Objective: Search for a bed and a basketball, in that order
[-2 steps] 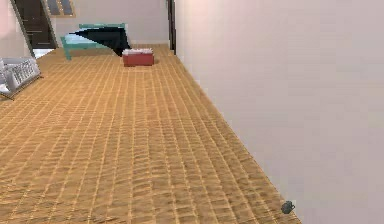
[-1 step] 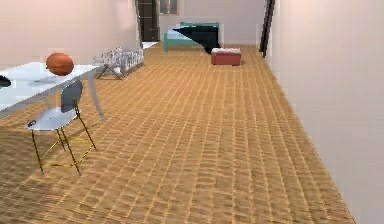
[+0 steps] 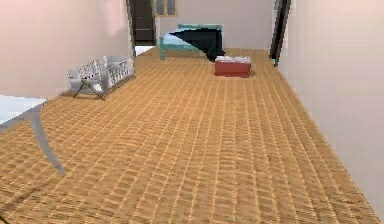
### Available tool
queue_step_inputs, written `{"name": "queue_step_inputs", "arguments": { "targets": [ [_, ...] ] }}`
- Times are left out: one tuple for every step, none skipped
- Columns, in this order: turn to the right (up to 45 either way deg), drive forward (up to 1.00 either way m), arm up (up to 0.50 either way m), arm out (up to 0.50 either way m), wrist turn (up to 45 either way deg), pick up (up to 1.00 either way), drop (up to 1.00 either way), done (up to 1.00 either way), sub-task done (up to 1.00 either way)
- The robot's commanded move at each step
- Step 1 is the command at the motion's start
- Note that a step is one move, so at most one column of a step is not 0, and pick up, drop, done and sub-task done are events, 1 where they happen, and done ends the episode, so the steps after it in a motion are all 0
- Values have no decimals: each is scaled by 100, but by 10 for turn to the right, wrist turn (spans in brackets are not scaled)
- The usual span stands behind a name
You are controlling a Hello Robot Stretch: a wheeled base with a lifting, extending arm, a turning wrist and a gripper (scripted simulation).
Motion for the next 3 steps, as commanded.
{"name": "queue_step_inputs", "arguments": {
  "targets": [
    [0, 100, 0, 0, 0, 0, 0, 0, 0],
    [-30, 0, 0, 0, 0, 0, 0, 0, 0],
    [0, 100, 0, 0, 0, 0, 0, 0, 0]
  ]
}}
